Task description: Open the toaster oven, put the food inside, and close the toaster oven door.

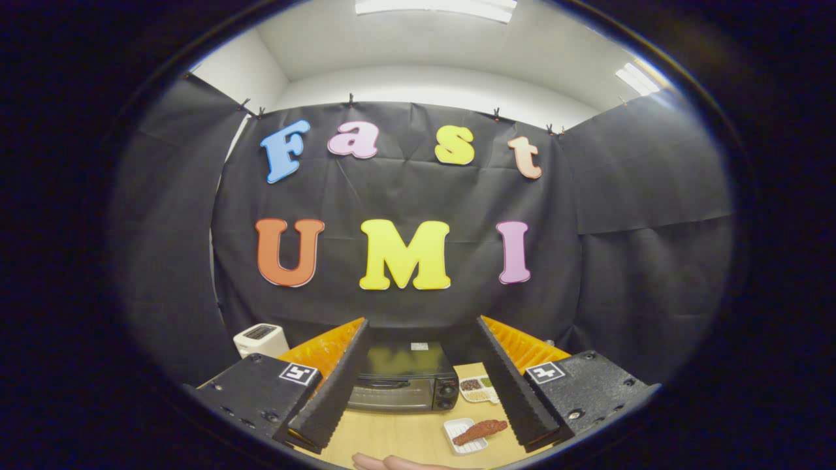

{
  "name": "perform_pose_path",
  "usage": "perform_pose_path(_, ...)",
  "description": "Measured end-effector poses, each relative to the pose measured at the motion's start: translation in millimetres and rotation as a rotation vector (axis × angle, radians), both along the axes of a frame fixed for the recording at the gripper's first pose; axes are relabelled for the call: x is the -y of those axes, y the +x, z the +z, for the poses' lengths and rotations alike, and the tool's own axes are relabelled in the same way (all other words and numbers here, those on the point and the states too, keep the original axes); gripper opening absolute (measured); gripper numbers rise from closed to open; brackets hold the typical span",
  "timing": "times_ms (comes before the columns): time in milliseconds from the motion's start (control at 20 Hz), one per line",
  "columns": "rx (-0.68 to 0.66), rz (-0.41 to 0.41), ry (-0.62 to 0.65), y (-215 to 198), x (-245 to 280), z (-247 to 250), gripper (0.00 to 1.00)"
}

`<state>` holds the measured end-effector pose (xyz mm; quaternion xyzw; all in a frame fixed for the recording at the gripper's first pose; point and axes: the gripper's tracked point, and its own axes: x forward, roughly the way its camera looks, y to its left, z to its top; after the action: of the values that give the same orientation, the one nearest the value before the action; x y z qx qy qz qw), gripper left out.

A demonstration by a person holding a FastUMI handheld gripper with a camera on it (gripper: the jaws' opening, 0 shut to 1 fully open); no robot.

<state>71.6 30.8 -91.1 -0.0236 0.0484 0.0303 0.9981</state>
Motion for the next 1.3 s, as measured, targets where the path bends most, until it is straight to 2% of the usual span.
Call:
perform_pose_path(450, -0.226, 0.032, 0.05, 107.7, -52.2, -131.9, 1.0)
perform_pose_path(650, -0.322, 0.045, -0.023, 142.8, -71.3, -176.6, 1.0)
perform_pose_path(900, -0.425, 0.037, -0.036, 161.7, -73.1, -220.2, 1.0)
perform_pose_path(1050, -0.496, 0.063, -0.013, 163.5, -77.9, -244.7, 1.0)
perform_pose_path(1300, -0.497, 0.094, 0.0, 162.6, -81.7, -245.2, 0.99)
